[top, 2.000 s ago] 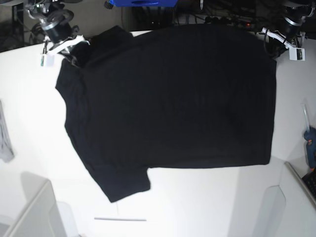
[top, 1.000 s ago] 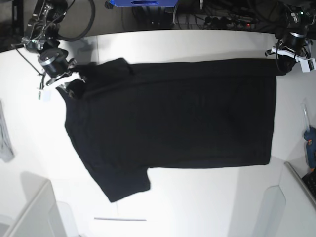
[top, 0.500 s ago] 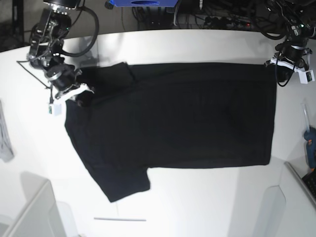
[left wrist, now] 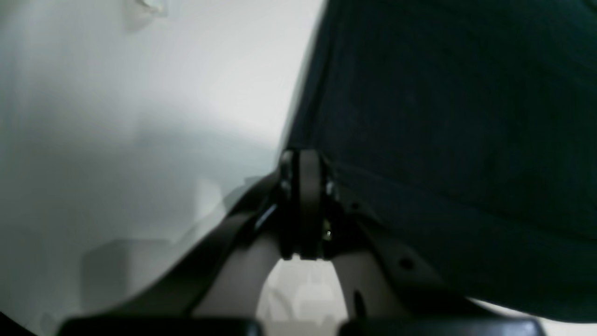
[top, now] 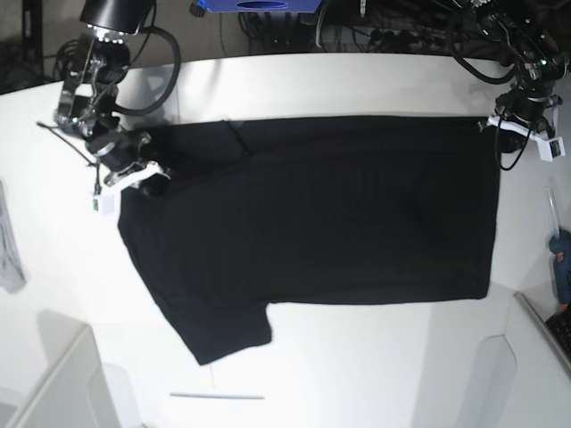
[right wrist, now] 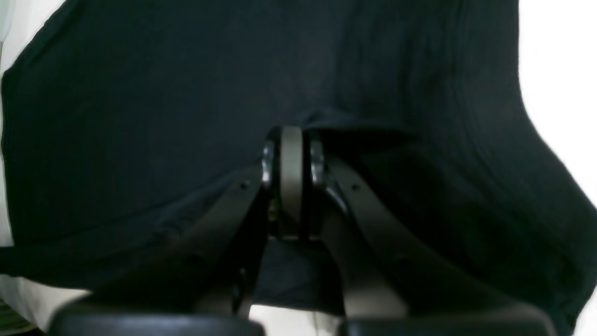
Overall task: Fold the T-shirt properly
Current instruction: 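Lower the shoulder edge with both grippers, smoothing the shirt flat, then regrasp the shoulder corners with both grippers, then lift the shoulder edge with both grippers and drag it back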
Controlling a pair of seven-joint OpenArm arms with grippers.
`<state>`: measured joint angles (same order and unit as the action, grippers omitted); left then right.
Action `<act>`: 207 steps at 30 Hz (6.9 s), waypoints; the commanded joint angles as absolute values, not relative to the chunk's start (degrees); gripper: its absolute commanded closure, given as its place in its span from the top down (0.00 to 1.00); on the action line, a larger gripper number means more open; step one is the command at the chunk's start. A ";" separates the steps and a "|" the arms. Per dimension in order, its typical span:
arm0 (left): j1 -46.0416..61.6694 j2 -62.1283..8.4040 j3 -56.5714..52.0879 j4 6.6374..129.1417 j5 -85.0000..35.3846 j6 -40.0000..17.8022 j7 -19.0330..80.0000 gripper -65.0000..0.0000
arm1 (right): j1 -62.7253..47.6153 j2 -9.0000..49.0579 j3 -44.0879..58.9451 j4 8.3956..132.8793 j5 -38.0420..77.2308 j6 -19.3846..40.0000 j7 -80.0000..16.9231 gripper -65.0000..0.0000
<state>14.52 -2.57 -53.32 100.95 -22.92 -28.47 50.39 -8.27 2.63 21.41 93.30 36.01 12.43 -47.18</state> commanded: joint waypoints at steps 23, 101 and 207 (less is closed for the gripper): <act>9.80 -4.70 -49.10 99.38 -18.15 -28.35 49.01 0.00 | -5.05 3.38 21.58 92.70 36.97 12.79 -46.11 0.00; 16.75 -5.14 -54.46 87.16 -32.13 -31.69 47.60 0.92 | -21.05 -6.46 33.36 93.49 42.33 1.63 -32.04 0.47; 14.55 -5.49 -60.00 105.71 -32.57 -30.46 64.75 0.00 | -16.31 -5.05 33.45 112.22 42.51 -16.48 -47.08 0.00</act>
<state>14.46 -4.47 -59.68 104.64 -32.03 -30.22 66.04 -16.91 -5.67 33.28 110.67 41.98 -17.02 -48.38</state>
